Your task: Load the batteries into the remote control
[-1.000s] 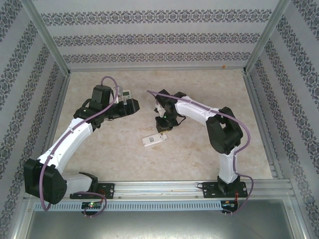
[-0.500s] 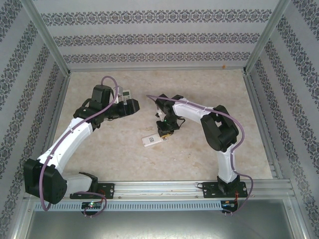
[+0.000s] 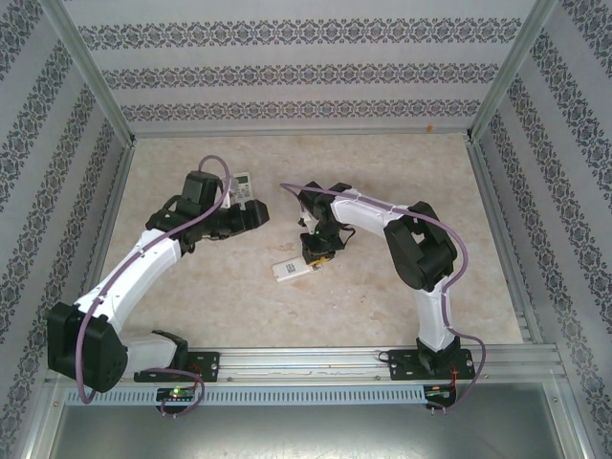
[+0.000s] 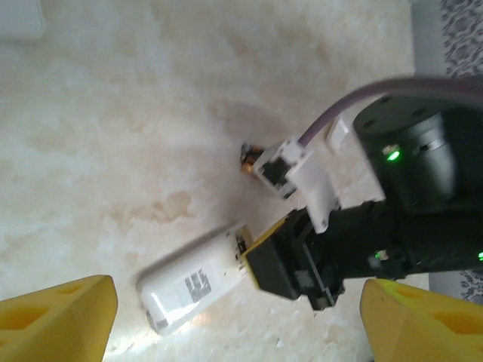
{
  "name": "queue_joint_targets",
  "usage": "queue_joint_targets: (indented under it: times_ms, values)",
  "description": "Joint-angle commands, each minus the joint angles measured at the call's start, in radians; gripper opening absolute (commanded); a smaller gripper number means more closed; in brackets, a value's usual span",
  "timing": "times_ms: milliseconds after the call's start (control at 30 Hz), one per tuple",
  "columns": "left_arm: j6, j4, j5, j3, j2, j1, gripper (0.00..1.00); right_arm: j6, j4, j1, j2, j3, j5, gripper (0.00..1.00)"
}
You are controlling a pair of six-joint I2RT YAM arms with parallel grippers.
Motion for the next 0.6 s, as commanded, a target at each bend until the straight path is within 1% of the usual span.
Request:
queue_joint_targets:
  times_ms: [0, 133, 267, 400, 467, 567]
  values:
    - [-0.045, -0.048, -0.01, -0.05, 0.006, -0.058, 0.83, -0.014, -0.03, -0.001, -0.011, -0.011, -0.015, 0.19]
    - [-0.1, 0.006, 0.005, -0.116, 0.032, -0.099, 0.82, -0.018, -0.043, 0.001, -0.022, -0.021, -0.032, 0.19]
    - [-0.126, 0.065, 0.021, -0.16, 0.071, -0.113, 0.8, -0.02, -0.031, -0.002, -0.026, -0.02, -0.027, 0.27]
    - [-0.122, 0.1, 0.053, -0.172, 0.128, -0.122, 0.78, -0.013, -0.037, -0.01, -0.035, 0.008, -0.03, 0.28]
    - [-0.11, 0.101, 0.059, -0.171, 0.153, -0.123, 0.74, -0.006, -0.033, -0.023, -0.054, 0.003, -0.042, 0.27]
    - [-0.096, 0.1, 0.075, -0.165, 0.197, -0.125, 0.66, 0.009, -0.018, -0.045, -0.085, -0.024, -0.074, 0.26]
